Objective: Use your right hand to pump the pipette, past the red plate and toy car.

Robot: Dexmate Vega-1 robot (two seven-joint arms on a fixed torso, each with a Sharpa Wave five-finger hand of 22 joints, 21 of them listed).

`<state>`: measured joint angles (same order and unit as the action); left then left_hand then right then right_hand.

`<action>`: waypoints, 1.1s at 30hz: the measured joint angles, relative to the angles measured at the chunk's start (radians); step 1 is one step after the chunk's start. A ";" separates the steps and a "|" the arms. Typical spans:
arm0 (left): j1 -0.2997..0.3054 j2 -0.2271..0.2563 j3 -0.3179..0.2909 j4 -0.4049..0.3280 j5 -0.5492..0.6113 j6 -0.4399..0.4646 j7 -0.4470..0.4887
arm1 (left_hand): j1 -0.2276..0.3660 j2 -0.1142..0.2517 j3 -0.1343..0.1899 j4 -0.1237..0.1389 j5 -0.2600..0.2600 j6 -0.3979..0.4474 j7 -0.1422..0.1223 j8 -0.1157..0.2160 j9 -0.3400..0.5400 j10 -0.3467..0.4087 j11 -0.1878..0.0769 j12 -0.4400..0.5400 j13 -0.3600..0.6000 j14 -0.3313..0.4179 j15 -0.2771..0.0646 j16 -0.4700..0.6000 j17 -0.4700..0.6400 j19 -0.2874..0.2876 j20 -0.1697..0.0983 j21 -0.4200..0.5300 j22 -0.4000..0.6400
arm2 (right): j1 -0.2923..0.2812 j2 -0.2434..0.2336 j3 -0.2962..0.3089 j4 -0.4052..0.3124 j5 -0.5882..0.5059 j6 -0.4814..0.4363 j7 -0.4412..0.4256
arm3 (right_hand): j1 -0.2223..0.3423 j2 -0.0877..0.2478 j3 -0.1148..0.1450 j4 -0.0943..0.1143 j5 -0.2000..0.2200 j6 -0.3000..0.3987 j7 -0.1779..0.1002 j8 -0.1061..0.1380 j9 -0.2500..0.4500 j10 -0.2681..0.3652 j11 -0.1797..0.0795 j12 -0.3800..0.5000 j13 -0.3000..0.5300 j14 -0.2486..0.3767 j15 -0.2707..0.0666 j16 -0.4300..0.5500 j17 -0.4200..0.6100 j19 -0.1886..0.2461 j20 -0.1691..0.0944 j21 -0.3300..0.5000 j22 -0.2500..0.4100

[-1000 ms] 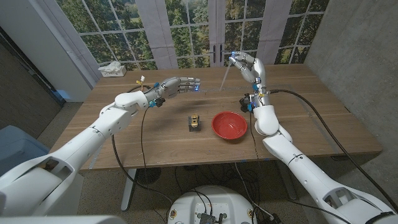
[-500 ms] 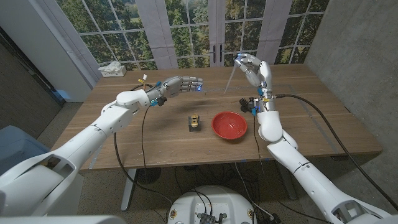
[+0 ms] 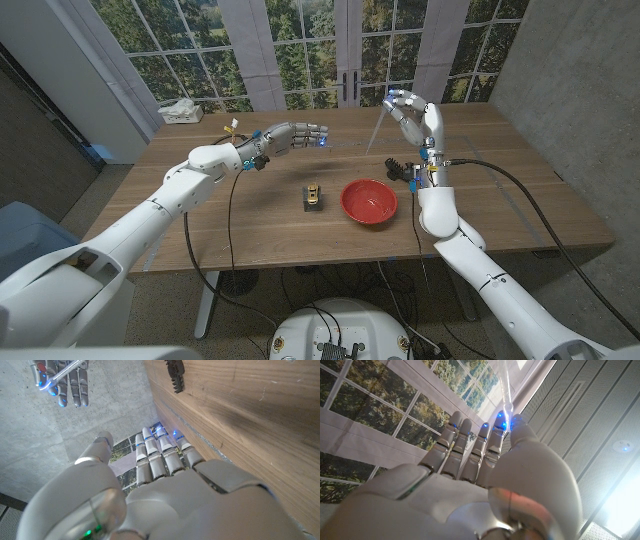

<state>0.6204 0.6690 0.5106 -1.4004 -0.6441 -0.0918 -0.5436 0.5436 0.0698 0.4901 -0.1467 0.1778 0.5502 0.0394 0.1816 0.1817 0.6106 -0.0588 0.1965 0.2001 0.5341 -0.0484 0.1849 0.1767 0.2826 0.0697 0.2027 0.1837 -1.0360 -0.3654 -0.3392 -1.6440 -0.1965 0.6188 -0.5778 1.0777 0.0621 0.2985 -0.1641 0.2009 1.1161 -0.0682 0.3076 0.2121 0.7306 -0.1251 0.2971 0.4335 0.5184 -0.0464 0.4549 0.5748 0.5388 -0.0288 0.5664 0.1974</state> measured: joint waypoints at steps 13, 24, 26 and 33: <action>0.003 0.002 0.000 -0.003 -0.002 -0.001 -0.012 | -0.008 0.000 0.004 -0.004 0.000 0.000 0.000 0.000 0.000 0.000 0.000 0.000 0.000 0.000 0.000 0.000 0.000 0.000 0.000 0.000 0.000 | -0.052 0.005 0.008 -0.052 -0.085 -0.025 -0.072 | 0.000 0.000 0.000 0.000 0.000 0.000 0.000 0.000 0.000 0.006 -0.006 -0.005 0.003 0.000 0.000 -0.004 0.000 0.000 0.000 0.007 -0.002; 0.004 0.005 0.002 -0.004 -0.004 -0.004 -0.022 | -0.008 0.000 0.004 -0.004 0.000 0.004 0.004 0.003 0.000 0.000 0.000 0.000 0.000 0.000 0.000 0.000 0.000 0.000 0.000 0.000 0.000 | -0.088 0.006 0.004 -0.087 -0.144 -0.048 -0.126 | 0.000 0.000 0.000 0.000 0.000 0.000 0.000 0.000 0.000 0.005 -0.005 -0.005 0.005 0.000 0.000 -0.004 0.000 0.000 0.000 0.011 -0.002; 0.004 0.005 0.002 -0.005 -0.004 -0.004 -0.022 | -0.008 0.000 0.004 -0.004 0.000 0.006 0.006 0.003 0.000 0.000 0.000 0.000 0.000 0.000 0.000 0.000 0.000 0.000 0.000 0.000 0.000 | -0.093 0.006 0.002 -0.091 -0.148 -0.048 -0.129 | 0.000 0.000 0.003 -0.003 0.000 0.000 0.000 0.000 0.002 0.005 -0.005 -0.005 0.005 0.000 0.000 -0.004 0.000 0.000 0.000 0.011 -0.002; 0.008 0.012 0.002 -0.018 -0.004 -0.004 -0.023 | -0.008 0.000 0.008 -0.008 0.000 0.006 0.006 0.003 0.000 0.000 0.000 0.000 0.000 0.000 0.000 0.000 0.000 0.000 0.000 0.000 0.000 | -0.104 0.005 -0.005 -0.101 -0.184 -0.056 -0.160 | 0.000 0.000 0.004 -0.004 0.000 0.000 0.000 0.000 0.004 0.005 -0.005 -0.005 0.005 0.000 0.000 -0.004 0.002 0.000 0.000 0.011 -0.002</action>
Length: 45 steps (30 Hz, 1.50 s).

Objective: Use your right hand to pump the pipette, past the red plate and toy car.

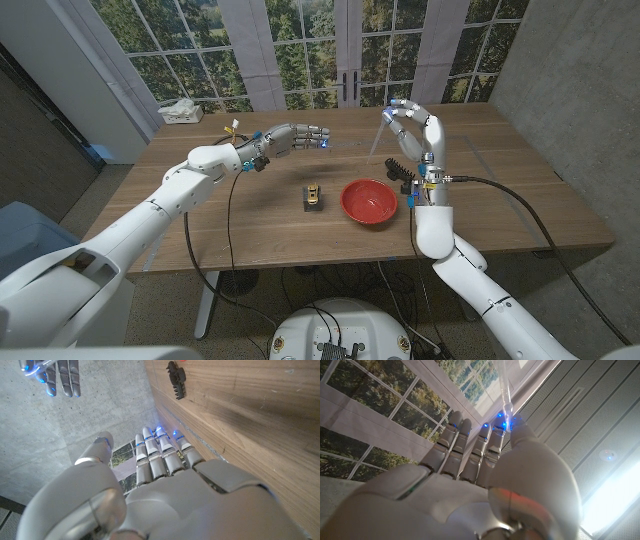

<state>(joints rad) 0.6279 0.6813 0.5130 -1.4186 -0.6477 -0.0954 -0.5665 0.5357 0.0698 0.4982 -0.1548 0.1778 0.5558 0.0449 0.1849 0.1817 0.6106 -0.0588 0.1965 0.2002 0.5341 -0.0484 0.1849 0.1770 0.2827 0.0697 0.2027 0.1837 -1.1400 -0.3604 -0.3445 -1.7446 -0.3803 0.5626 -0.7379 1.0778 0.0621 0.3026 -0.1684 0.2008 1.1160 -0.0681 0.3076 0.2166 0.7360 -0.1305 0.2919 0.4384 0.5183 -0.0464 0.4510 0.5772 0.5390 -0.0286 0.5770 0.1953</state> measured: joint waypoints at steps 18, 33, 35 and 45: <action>0.005 0.010 -0.001 -0.017 0.002 0.005 0.001 | -0.009 0.002 0.000 0.000 0.000 0.000 0.000 0.000 0.000 0.000 0.000 0.000 0.000 0.000 0.000 0.000 0.000 0.000 0.000 0.004 0.000 | 0.004 0.009 -0.021 0.015 -0.091 -0.004 -0.110 | 0.032 0.008 0.028 -0.014 -0.001 0.041 0.033 0.004 -0.001 0.035 -0.035 0.000 0.000 0.001 -0.001 -0.026 -0.015 0.007 -0.008 0.015 -0.001; -0.001 0.010 0.001 -0.017 0.005 0.012 -0.001 | -0.020 0.007 0.000 0.000 0.000 0.000 0.000 0.000 0.000 0.000 0.000 0.000 0.000 0.000 0.000 0.000 0.000 0.000 0.000 0.004 0.000 | 0.041 0.021 -0.054 0.060 -0.177 -0.017 -0.238 | 0.085 -0.028 0.076 -0.009 0.044 0.090 0.071 0.064 0.038 0.079 -0.054 0.013 0.019 0.054 -0.007 -0.065 -0.049 0.016 -0.027 0.023 -0.010; -0.001 0.010 0.001 -0.017 0.005 0.013 -0.001 | -0.020 0.007 0.000 0.000 0.000 0.000 0.000 0.000 0.000 0.000 0.000 0.000 0.000 0.000 0.000 0.000 0.000 0.000 0.000 0.004 0.000 | 0.045 0.018 -0.059 0.062 -0.181 -0.022 -0.247 | 0.076 -0.037 0.082 -0.009 0.048 0.094 0.075 0.067 0.050 0.079 -0.054 0.020 0.023 0.054 -0.007 -0.069 -0.050 0.016 -0.027 0.023 -0.014; -0.008 0.007 0.004 -0.009 0.006 0.014 -0.001 | -0.020 0.007 0.004 0.004 0.000 0.000 0.000 0.000 0.000 0.000 0.000 0.000 0.000 0.000 0.000 0.000 0.000 0.000 0.000 0.004 0.000 | 0.059 0.004 -0.076 0.064 -0.186 -0.044 -0.274 | 0.084 -0.051 0.095 -0.007 0.066 0.097 0.079 0.074 0.058 0.088 -0.052 0.020 0.028 0.054 -0.007 -0.082 -0.058 0.016 -0.027 0.023 -0.014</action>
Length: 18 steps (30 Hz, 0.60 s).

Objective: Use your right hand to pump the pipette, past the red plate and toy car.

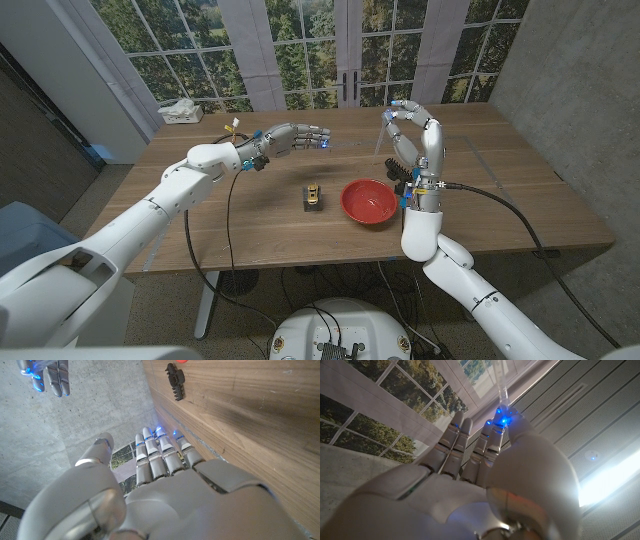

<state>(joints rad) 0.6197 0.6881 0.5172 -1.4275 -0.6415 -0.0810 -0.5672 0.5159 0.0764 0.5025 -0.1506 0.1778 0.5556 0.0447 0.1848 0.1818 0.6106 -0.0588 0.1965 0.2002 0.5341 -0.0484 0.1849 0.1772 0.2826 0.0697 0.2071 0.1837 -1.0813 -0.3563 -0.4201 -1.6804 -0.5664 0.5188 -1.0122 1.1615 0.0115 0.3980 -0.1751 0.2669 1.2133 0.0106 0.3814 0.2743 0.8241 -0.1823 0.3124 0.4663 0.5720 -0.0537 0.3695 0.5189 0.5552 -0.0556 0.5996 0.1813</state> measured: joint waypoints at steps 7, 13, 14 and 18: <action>-0.007 -0.006 0.003 0.010 0.000 0.001 -0.004 | -0.007 -0.004 0.000 0.000 0.000 0.000 0.000 0.000 0.000 0.000 0.000 0.000 0.000 0.000 0.000 0.000 0.000 0.000 0.000 0.000 0.000 | 0.005 -0.009 -0.009 -0.001 0.001 -0.018 -0.011 | -0.004 -0.009 0.008 0.000 0.007 0.000 0.000 0.008 0.009 0.004 0.004 0.000 0.005 0.000 0.000 -0.007 0.000 0.000 0.000 0.000 0.000; -0.009 -0.009 0.004 0.015 0.001 0.001 -0.006 | -0.011 0.000 0.000 0.000 0.000 0.000 0.000 0.000 0.000 0.000 0.000 0.000 0.000 0.000 0.000 0.000 0.000 0.000 0.000 0.000 0.000 | 0.007 -0.017 -0.014 -0.007 0.006 -0.029 -0.013 | -0.008 -0.013 0.013 0.005 0.008 -0.005 -0.004 0.008 0.020 0.005 0.005 0.000 0.011 0.000 0.000 -0.015 -0.005 0.000 0.000 0.000 0.000; -0.010 -0.009 0.004 0.016 0.001 0.001 -0.007 | -0.011 0.000 0.000 0.000 0.000 0.000 0.000 0.000 0.000 0.000 0.000 0.000 0.000 0.000 0.000 0.000 0.000 0.000 0.000 0.000 0.000 | 0.007 -0.019 -0.015 -0.008 0.007 -0.030 -0.013 | -0.010 -0.015 0.016 0.008 0.009 -0.008 -0.008 0.008 0.021 0.005 0.005 0.000 0.013 0.000 0.000 -0.015 -0.005 0.000 0.000 0.000 0.000; -0.011 -0.011 0.005 0.018 0.001 0.001 -0.008 | -0.010 0.000 0.003 -0.003 0.000 0.000 0.000 0.000 0.000 0.000 0.000 0.000 0.000 0.000 0.000 0.000 0.000 0.000 0.000 0.000 0.000 | 0.007 -0.025 -0.017 -0.013 0.010 -0.036 -0.010 | -0.025 -0.020 0.021 0.013 0.016 -0.017 -0.016 0.009 0.023 0.005 0.005 0.000 0.018 0.000 0.000 -0.022 -0.005 -0.004 0.004 0.000 0.000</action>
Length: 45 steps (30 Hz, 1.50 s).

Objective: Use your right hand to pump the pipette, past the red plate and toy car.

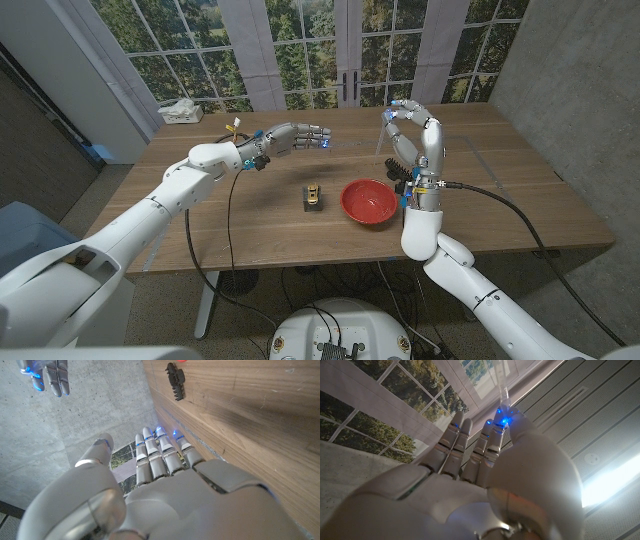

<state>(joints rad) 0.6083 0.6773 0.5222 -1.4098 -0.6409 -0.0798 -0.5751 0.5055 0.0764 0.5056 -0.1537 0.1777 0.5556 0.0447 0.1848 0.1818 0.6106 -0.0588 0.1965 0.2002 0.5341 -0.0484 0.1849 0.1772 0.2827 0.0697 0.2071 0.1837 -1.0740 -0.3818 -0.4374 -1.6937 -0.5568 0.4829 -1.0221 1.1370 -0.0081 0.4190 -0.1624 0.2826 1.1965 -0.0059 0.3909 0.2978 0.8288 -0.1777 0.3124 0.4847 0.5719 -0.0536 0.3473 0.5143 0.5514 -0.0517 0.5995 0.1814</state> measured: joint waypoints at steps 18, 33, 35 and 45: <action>-0.001 -0.002 0.003 -0.003 0.000 0.003 0.000 | -0.004 0.004 0.000 0.000 0.000 0.000 0.000 0.000 0.000 0.000 0.000 0.008 0.000 0.000 0.000 0.000 0.000 0.000 0.000 0.000 0.000 | -0.005 -0.015 -0.004 -0.016 0.012 -0.015 0.010 | -0.048 0.008 -0.019 0.007 -0.018 -0.051 -0.032 -0.039 -0.033 -0.040 0.001 -0.028 0.019 -0.008 0.000 0.023 0.049 -0.016 0.005 0.004 0.003; 0.018 0.010 -0.001 -0.032 -0.002 0.004 0.009 | -0.007 0.001 0.004 -0.004 0.000 0.000 0.000 0.000 0.000 0.000 0.000 0.008 0.000 0.000 0.000 0.000 0.000 0.000 0.000 0.000 0.000 | -0.019 -0.023 0.000 -0.034 0.015 -0.011 0.010 | -0.069 -0.003 -0.027 0.007 -0.031 -0.108 -0.039 -0.074 -0.043 -0.060 0.010 -0.039 0.025 -0.020 0.002 0.031 0.063 -0.020 0.009 0.004 0.003; 0.018 0.010 -0.001 -0.032 -0.002 0.004 0.009 | -0.010 0.002 0.004 -0.004 0.000 0.000 0.000 0.000 0.000 0.000 0.000 0.008 0.000 0.000 0.000 0.000 0.000 0.000 0.000 0.000 0.000 | -0.021 -0.023 0.001 -0.036 0.015 -0.011 0.010 | -0.071 -0.005 -0.027 0.007 -0.031 -0.108 -0.039 -0.074 -0.043 -0.063 0.013 -0.039 0.028 -0.020 0.002 0.031 0.063 -0.023 0.012 0.004 0.003; 0.024 0.014 -0.004 -0.041 -0.005 0.004 0.009 | -0.013 0.003 0.008 -0.008 0.000 0.000 0.000 0.000 0.000 0.000 0.000 0.008 0.000 0.000 0.000 0.000 0.000 0.000 0.000 0.000 0.000 | -0.029 -0.025 0.004 -0.047 0.017 -0.016 0.024 | -0.077 0.000 -0.030 0.009 -0.035 -0.117 -0.041 -0.074 -0.047 -0.063 0.013 -0.043 0.028 -0.020 0.002 0.031 0.068 -0.023 0.012 0.004 0.003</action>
<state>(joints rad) 0.6320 0.6910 0.5186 -1.4511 -0.6459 -0.0755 -0.5662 0.4921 0.0789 0.5135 -0.1618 0.1778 0.5555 0.0447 0.1848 0.1818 0.6106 -0.0588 0.2043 0.2002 0.5341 -0.0484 0.1849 0.1773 0.2827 0.0697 0.2070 0.1837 -1.1025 -0.4063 -0.4331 -1.7411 -0.5396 0.4671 -0.9984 1.0604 -0.0076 0.3892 -0.1530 0.2475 1.0800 -0.0467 0.3165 0.2504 0.7659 -0.1645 0.2697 0.5124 0.5519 -0.0518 0.3781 0.5820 0.5282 -0.0392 0.6033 0.1840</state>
